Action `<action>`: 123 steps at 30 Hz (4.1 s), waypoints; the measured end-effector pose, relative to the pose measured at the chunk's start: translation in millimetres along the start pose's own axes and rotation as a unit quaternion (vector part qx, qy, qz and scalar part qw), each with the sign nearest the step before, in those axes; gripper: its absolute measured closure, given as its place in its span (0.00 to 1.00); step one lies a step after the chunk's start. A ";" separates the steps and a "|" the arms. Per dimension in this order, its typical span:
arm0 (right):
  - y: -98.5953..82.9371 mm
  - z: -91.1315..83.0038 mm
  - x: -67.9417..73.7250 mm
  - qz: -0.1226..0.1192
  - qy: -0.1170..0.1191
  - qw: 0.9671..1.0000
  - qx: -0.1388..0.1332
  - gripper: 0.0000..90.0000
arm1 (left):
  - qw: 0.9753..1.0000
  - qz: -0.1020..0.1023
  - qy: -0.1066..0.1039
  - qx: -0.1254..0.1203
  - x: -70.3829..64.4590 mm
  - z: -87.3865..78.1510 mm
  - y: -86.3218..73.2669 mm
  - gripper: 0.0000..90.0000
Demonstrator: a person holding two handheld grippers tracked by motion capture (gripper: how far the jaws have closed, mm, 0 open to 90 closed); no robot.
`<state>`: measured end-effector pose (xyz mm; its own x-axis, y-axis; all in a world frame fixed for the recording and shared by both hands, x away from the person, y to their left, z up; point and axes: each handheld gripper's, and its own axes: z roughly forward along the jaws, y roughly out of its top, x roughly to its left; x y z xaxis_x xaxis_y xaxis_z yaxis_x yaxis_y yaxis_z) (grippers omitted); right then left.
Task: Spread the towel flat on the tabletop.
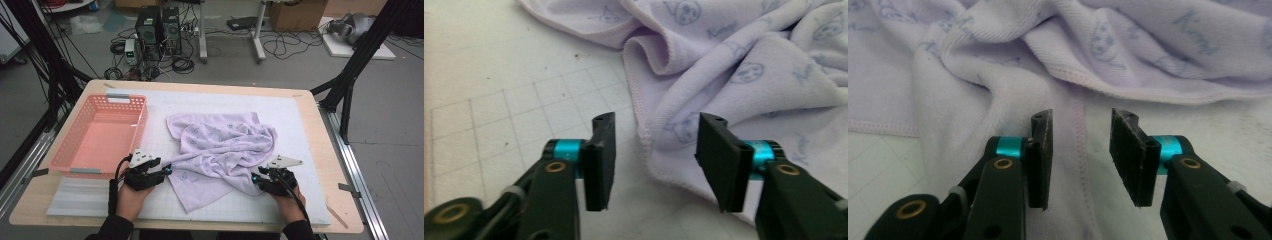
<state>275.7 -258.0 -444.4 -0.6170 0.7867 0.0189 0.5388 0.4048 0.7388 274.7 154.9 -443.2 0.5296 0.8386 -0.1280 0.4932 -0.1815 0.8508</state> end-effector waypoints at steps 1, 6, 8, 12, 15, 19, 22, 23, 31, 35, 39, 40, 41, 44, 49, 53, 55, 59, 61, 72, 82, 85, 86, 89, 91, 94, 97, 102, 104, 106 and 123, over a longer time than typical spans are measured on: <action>0.3 3.2 1.1 -0.005 -0.003 1.000 0.005 0.68 | 1.000 0.001 -0.002 -0.002 -1.1 -1.0 0.4 0.53; 1.7 3.9 -2.0 0.007 0.028 1.000 0.002 0.95 | 1.000 0.007 -0.012 -0.001 -8.8 -0.1 1.0 0.51; 2.9 2.1 -1.9 -0.011 0.010 1.000 0.010 0.96 | 1.000 0.014 -0.017 0.003 -13.5 0.8 1.3 0.51; -1.8 -9.6 -11.3 -0.032 -0.107 0.993 0.030 0.97 | 0.999 0.027 -0.030 0.009 -24.2 1.7 0.9 0.51; -10.6 -21.3 -24.4 -0.019 -0.148 0.987 0.053 0.96 | 0.998 0.035 -0.040 0.016 -31.7 3.5 0.0 0.50; -16.2 -32.7 -32.6 -0.001 -0.141 0.989 0.055 0.94 | 0.997 0.055 -0.052 0.034 -42.2 8.2 -2.0 0.49; -16.1 -34.3 -31.1 -0.001 -0.132 0.990 0.044 0.84 | 0.995 0.066 -0.058 0.039 -49.4 9.6 -2.9 0.47; -15.7 -34.8 -31.3 0.001 -0.130 0.991 0.039 0.79 | 0.995 0.066 -0.060 0.039 -51.6 9.5 -2.9 0.46; -14.8 -36.5 -31.5 0.006 -0.120 0.993 0.009 0.72 | 0.996 0.080 -0.047 0.014 -57.8 3.1 -0.2 0.45; -13.6 -37.8 -29.6 0.000 -0.117 0.993 0.001 0.71 | 0.996 0.082 -0.040 -0.014 -58.2 -8.0 5.7 0.45; -12.7 -40.4 -29.8 0.003 -0.113 0.993 -0.014 0.71 | 0.994 0.095 -0.060 -0.014 -67.9 -8.1 4.9 0.46; -12.5 -41.0 -29.8 0.004 -0.113 0.993 -0.017 0.71 | 0.993 0.100 -0.068 -0.010 -70.7 -6.6 4.1 0.46; -12.4 -41.3 -29.5 0.006 -0.113 0.993 -0.017 0.71 | 0.992 0.103 -0.079 -0.006 -73.4 -4.8 3.2 0.46; -11.9 -41.6 -29.4 0.005 -0.112 0.993 -0.020 0.70 | 0.988 0.117 -0.100 0.012 -80.9 0.9 -0.8 0.46; -11.9 -40.7 -28.6 0.005 -0.109 0.994 -0.019 0.70 | 0.983 0.132 -0.121 0.049 -87.6 11.6 -8.0 0.45; -11.7 -40.5 -28.7 0.002 -0.107 0.994 -0.020 0.70 | 0.979 0.158 -0.115 0.065 -91.3 17.4 -15.3 0.42; -11.8 -40.2 -29.0 0.000 -0.106 0.994 -0.020 0.70 | 0.978 0.163 -0.112 0.065 -92.5 17.0 -15.0 0.42; -11.8 -39.0 -28.3 -0.001 -0.104 0.994 -0.019 0.70 | 0.974 0.171 -0.133 0.066 -91.9 14.4 -14.9 0.59; -11.7 -38.4 -27.4 -0.001 -0.103 0.995 -0.017 0.70 | 0.971 0.179 -0.139 0.072 -91.0 11.8 -13.9 0.80; -11.6 -36.9 -26.4 -0.003 -0.093 0.995 -0.017 0.70 | 0.981 0.126 -0.111 0.093 -44.2 -12.4 -6.9 0.96; -7.8 -30.9 -20.5 0.014 -0.031 0.999 -0.026 0.62 | 0.990 0.063 -0.095 0.078 -1.8 -51.2 -14.8 0.95; -5.3 -23.1 -12.9 0.026 0.012 0.999 -0.029 0.61 | 0.988 0.062 -0.120 0.081 -3.5 -48.9 -16.2 0.95; -4.2 -19.0 -9.5 0.023 0.019 0.999 -0.029 0.60 | 0.988 0.058 -0.123 0.075 -5.6 -47.3 -16.5 0.92; -2.2 -3.7 0.7 0.002 0.005 1.000 0.013 0.63 | 0.991 0.046 -0.112 0.061 -8.0 -43.7 -15.8 0.66; -1.9 -2.2 2.0 0.005 0.007 1.000 0.013 0.71 | 0.993 0.041 -0.102 0.039 -8.0 -43.9 -14.7 0.57; -2.8 -4.9 2.7 0.002 0.028 0.999 0.018 0.95 | 0.996 0.034 -0.084 0.010 -7.1 -46.0 -13.1 0.49; -1.6 -11.8 0.8 -0.012 0.020 0.999 0.043 0.97 | 0.997 0.031 -0.066 -0.009 -5.1 -49.2 -11.7 0.49; -17.9 -39.6 -8.9 -0.013 -0.012 0.997 0.077 0.97 | 0.998 0.018 -0.052 -0.021 -0.3 -50.2 -9.2 0.49; -27.5 -51.9 -12.7 -0.004 -0.002 0.996 0.087 0.97 | 0.998 0.015 -0.052 -0.017 -1.5 -47.1 -8.4 0.48; -34.4 -63.4 -13.9 0.005 0.011 0.995 0.102 0.96 | 0.998 0.020 -0.059 -0.012 -5.0 -42.5 -7.2 0.48; 12.8 -24.8 -16.4 0.066 -0.045 0.997 -0.016 0.61 | 0.997 0.036 -0.038 0.057 -23.0 14.0 -2.3 0.45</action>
<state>278.5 -277.2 -418.6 -0.4863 0.8718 0.0582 0.5932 0.2805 0.7546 271.1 128.8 -449.3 0.6144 0.7811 -0.1114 0.5259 -0.3002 0.7958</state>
